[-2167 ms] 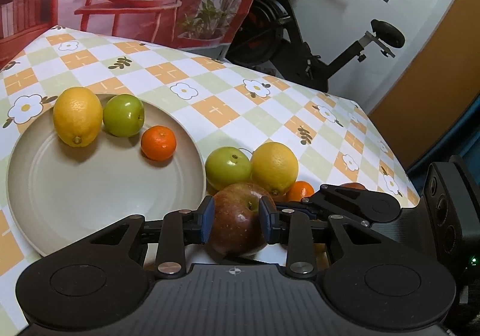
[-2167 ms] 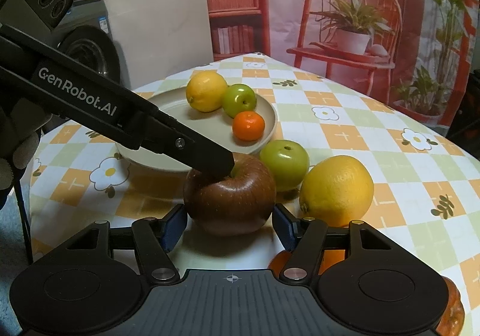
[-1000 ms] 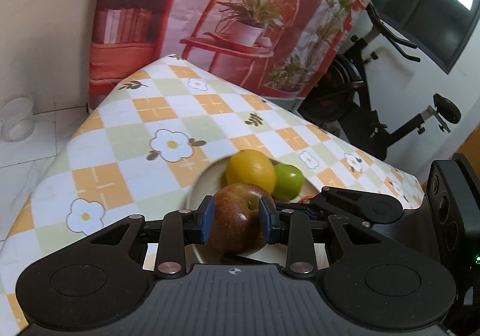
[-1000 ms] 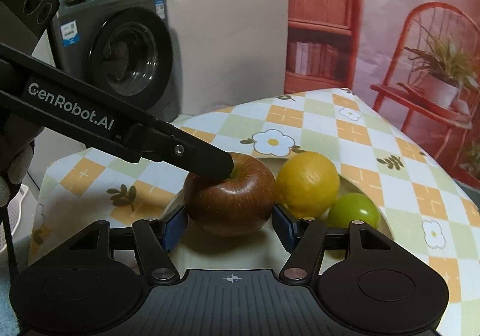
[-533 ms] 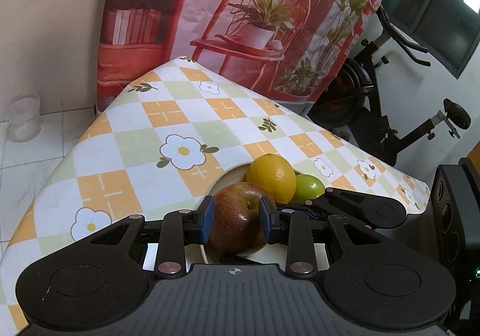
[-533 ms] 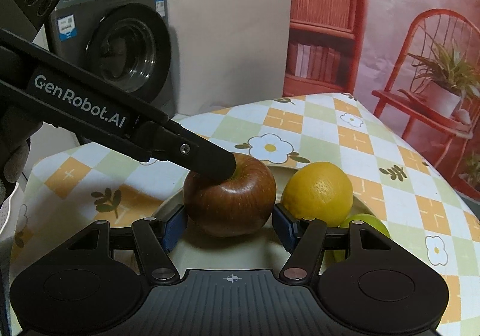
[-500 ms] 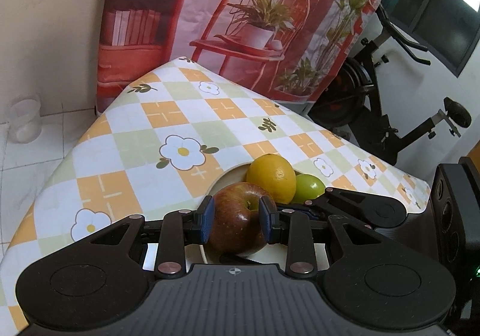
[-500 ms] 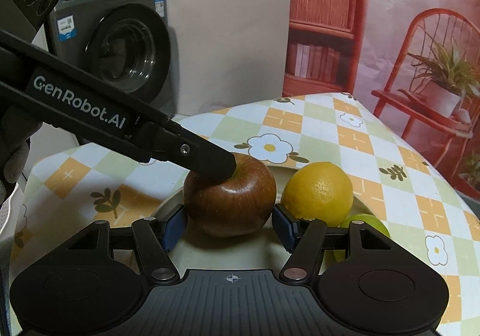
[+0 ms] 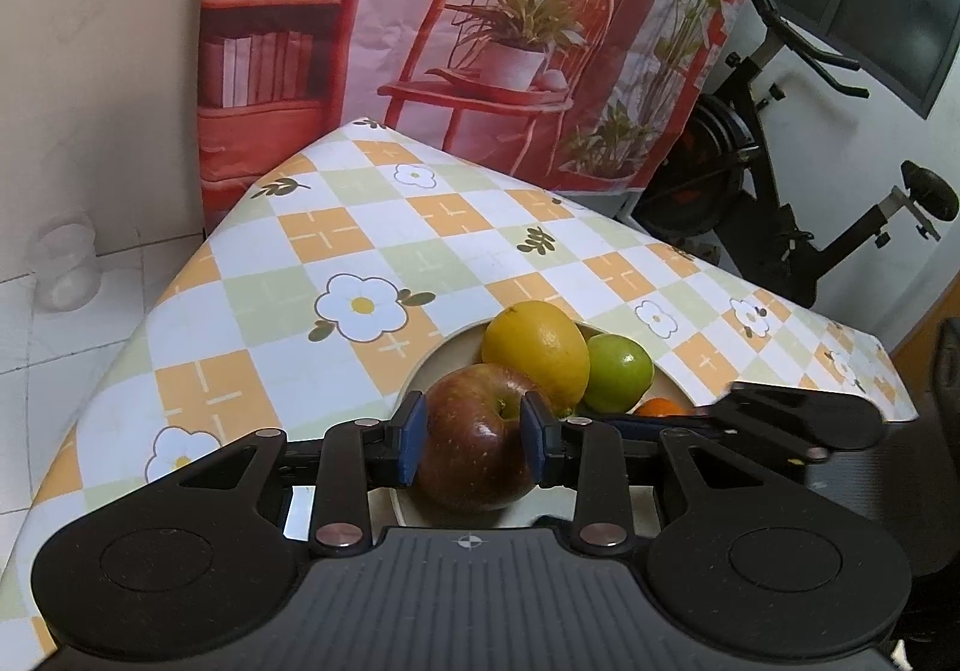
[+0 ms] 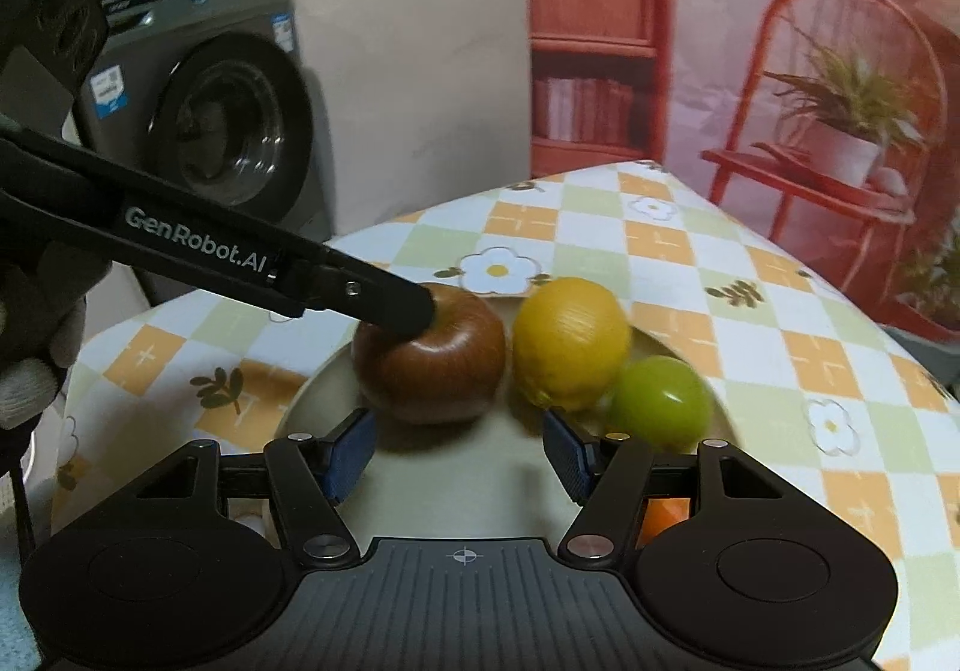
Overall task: Organize fruits
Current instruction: 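Lift the red apple with the left gripper and carry it onto the plate, then open the left gripper to release the apple on the plate, then move the left gripper to a second red apple and grasp it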
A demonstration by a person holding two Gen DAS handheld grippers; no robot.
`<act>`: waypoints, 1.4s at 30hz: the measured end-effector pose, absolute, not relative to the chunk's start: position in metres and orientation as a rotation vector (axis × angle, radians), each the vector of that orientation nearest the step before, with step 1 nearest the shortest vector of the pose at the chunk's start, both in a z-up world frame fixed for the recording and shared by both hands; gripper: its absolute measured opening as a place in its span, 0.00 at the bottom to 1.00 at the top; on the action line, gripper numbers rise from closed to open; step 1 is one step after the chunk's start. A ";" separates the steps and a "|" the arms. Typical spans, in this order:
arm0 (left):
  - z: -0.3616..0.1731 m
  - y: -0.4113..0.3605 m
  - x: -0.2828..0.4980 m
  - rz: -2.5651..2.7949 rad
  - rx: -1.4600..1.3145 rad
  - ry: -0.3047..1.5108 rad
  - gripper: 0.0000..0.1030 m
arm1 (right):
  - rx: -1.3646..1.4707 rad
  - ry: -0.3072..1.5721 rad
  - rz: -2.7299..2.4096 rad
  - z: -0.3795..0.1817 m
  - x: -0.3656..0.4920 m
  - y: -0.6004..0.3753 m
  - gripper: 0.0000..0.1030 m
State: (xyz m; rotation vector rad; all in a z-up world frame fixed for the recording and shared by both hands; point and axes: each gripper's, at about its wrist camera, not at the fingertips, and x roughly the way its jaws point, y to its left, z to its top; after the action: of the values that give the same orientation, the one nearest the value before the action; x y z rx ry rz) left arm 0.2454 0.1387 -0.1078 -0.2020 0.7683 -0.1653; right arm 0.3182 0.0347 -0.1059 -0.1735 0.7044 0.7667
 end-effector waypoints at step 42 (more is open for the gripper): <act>-0.073 -0.040 0.188 -0.307 -0.020 0.586 0.84 | 0.070 0.495 0.274 -0.106 0.154 -0.227 0.56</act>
State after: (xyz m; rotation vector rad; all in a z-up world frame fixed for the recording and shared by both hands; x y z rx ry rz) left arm 0.1878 -0.0402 -0.0729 -0.0202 0.5855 -0.3075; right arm 0.1543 -0.2273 -0.1058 0.0700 0.4949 0.2736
